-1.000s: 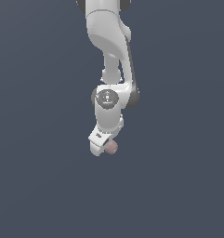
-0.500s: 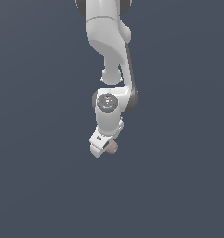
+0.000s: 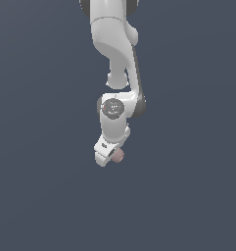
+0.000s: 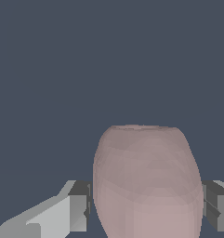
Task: Pick up the object and move it to a goal position.
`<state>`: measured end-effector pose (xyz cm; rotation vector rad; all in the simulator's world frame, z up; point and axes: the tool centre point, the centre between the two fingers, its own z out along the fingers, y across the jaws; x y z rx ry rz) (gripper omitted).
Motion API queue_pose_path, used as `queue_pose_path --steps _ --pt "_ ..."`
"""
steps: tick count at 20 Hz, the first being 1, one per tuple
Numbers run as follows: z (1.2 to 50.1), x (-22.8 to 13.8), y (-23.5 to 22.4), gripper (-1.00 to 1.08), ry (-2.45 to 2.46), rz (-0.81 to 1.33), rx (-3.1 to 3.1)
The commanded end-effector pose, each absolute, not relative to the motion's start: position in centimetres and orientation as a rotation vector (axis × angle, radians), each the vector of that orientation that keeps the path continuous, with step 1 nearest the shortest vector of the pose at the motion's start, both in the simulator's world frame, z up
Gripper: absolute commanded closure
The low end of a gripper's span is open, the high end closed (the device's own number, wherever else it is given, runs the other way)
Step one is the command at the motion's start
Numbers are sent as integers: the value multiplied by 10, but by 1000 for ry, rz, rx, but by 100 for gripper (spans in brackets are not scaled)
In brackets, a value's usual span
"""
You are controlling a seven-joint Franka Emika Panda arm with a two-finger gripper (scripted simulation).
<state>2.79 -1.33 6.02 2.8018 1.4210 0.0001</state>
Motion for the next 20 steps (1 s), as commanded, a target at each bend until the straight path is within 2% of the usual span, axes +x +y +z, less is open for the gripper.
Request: queue_pose_path --steps 1,9,20 --pt "64 29 -16 108 1420 1 2802" --pt "101 41 -38 108 1421 2 2802" --pt "189 72 -92 108 1423 3 2803"
